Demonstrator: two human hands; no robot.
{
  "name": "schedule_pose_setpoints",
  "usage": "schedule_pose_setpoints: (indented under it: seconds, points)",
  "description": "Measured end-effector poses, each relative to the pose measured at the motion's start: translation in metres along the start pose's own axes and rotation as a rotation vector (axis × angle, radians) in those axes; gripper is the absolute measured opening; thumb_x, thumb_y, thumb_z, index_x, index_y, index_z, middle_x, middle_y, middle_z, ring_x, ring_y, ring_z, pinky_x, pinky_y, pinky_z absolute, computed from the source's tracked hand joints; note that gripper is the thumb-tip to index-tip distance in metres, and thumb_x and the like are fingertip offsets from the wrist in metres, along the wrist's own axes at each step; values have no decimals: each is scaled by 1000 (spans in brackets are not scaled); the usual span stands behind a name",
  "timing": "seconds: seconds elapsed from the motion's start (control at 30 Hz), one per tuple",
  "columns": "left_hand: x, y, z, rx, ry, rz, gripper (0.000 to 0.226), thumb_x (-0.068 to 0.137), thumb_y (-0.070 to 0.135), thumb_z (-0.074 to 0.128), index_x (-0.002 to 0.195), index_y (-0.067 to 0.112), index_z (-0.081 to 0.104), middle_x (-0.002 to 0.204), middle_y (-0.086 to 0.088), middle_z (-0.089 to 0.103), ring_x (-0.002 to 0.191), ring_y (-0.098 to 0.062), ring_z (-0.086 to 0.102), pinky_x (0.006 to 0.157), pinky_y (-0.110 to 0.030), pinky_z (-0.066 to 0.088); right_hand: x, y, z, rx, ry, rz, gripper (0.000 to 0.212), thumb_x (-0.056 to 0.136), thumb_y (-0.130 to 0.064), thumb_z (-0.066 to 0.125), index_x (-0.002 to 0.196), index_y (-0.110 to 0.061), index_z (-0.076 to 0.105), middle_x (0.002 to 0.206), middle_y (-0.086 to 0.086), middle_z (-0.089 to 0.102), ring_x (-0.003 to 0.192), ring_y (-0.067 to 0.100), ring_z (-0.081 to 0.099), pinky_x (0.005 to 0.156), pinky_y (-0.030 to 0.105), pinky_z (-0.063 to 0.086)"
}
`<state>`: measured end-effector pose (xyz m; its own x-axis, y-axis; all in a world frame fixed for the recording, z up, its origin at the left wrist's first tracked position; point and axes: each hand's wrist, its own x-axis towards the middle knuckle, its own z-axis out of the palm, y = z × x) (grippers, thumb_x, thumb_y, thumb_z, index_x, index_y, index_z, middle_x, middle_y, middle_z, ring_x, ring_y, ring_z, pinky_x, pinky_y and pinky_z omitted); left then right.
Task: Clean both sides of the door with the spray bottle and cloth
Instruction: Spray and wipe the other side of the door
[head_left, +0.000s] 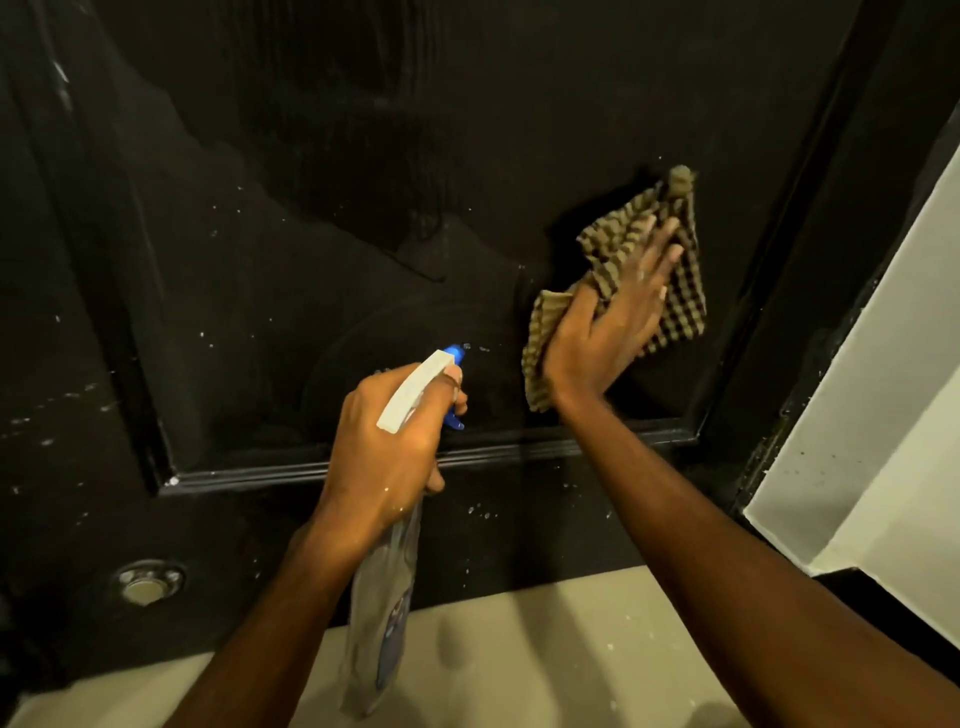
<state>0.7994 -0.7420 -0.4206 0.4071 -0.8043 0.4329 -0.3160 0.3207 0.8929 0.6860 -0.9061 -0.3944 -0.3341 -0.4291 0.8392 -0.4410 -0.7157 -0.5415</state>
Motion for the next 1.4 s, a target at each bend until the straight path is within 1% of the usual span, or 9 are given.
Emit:
schedule_pose_setpoints:
  seconds: [0.27, 0.4, 0.47, 0.57, 0.7, 0.87, 1.0, 1.17, 1.4]
  points:
    - [-11, 2, -22, 38, 69, -13, 28, 97, 28, 54, 85, 7, 68, 74, -14, 68, 34, -11, 54, 38, -20, 41, -58, 54, -18, -286, -426, -553, 77, 86, -37, 44, 158, -23, 20, 163, -2, 15, 155, 9, -7, 124, 30, -3]
    - [-13, 4, -38, 18, 90, 24, 22, 97, 13, 53, 94, -2, 69, 83, -17, 70, 38, -9, 57, 41, -14, 41, -54, 70, -30, -191, -373, -277, 83, 83, -26, 43, 159, -34, 11, 165, -5, 7, 154, 7, -8, 124, 27, -7]
    - [-13, 4, -43, 0, 71, 54, 17, 96, 7, 55, 97, -4, 69, 88, -16, 71, 38, -12, 58, 43, -14, 42, -38, 46, -20, -120, -215, -81, 82, 85, -22, 42, 160, -32, 10, 168, -4, 5, 155, 13, -5, 126, 39, -1]
    - [-14, 5, -51, -59, 115, 42, 27, 96, 30, 55, 89, 8, 70, 84, -9, 73, 33, -23, 53, 40, -28, 43, -17, -15, 4, -46, -55, 79, 75, 88, -29, 38, 160, -16, 21, 169, 7, 11, 156, 24, 4, 125, 49, 9]
    - [-14, 10, -55, -41, 144, 43, 30, 96, 36, 55, 92, 10, 71, 82, -6, 73, 34, -21, 54, 39, -31, 45, -39, -43, 19, -202, -248, -369, 76, 88, -33, 44, 159, -17, 22, 168, 6, 12, 156, 24, 4, 124, 37, 1]
    - [-16, 11, -60, 7, 172, 40, 25, 98, 25, 51, 93, 9, 70, 67, -1, 68, 35, -17, 54, 39, -24, 43, -74, 35, -4, -385, -487, -846, 65, 102, -50, 31, 161, -32, 10, 169, -9, -4, 155, 12, -3, 125, 32, 1]
    - [-18, 10, -61, 36, 174, 62, 27, 98, 28, 54, 84, 11, 69, 78, -12, 71, 34, -18, 53, 37, -24, 41, -60, 63, -27, -364, -481, -640, 83, 87, -38, 43, 160, -37, 5, 168, -12, -3, 155, 9, -6, 124, 40, 9]
    - [-20, 9, -62, 95, 169, 36, 29, 97, 27, 54, 78, 9, 66, 73, -21, 66, 36, -13, 51, 37, -19, 40, -19, -10, -4, -181, -281, -190, 76, 86, -29, 38, 160, -18, 22, 169, 4, 4, 156, 19, -4, 124, 48, 7]
    - [-16, 5, -78, 32, 240, -15, 27, 97, 27, 52, 86, 8, 67, 82, -14, 69, 36, -13, 54, 37, -18, 41, -39, -68, 30, -324, -246, -404, 78, 87, -38, 48, 159, -18, 25, 168, 9, 14, 155, 26, 9, 123, 39, 5]
